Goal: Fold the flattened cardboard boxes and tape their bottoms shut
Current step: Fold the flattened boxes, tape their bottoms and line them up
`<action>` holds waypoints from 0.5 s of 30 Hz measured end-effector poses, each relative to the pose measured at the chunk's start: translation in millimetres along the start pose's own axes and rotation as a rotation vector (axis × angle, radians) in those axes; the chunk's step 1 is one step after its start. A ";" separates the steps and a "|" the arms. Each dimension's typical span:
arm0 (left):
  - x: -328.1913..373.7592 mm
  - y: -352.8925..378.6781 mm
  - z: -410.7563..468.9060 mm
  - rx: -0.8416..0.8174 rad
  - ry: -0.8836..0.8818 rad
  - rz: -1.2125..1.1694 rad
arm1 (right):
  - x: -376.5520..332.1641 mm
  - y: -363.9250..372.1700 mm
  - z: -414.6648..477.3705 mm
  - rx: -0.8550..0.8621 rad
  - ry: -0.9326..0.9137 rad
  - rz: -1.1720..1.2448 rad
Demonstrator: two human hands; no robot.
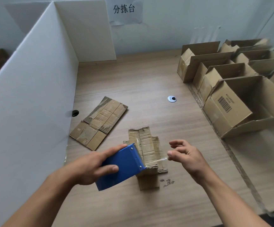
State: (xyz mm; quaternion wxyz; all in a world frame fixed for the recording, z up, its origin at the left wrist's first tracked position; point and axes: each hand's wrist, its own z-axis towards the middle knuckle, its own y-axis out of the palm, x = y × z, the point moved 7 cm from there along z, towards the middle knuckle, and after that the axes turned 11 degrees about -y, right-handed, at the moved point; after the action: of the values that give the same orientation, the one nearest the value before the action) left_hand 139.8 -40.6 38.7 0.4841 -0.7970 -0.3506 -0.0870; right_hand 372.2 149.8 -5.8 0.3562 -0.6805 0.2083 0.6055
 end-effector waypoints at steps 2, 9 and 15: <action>4.6 0.3 2.2 -0.051 0.005 -0.015 | 4.8 -4.4 0.7 0.066 0.045 0.091; -4.5 0.1 -3.2 -0.153 -0.038 -0.066 | -0.2 -33.4 11.1 0.175 0.066 0.177; -1.1 3.0 -2.3 -0.221 -0.081 -0.046 | -4.8 -43.9 25.9 0.253 0.079 0.211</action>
State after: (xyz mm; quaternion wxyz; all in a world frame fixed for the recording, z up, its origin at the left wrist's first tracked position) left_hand 141.3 -43.9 37.3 0.3768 -0.8400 -0.3765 -0.1039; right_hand 385.2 197.1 8.8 0.3650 -0.6280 0.3668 0.5812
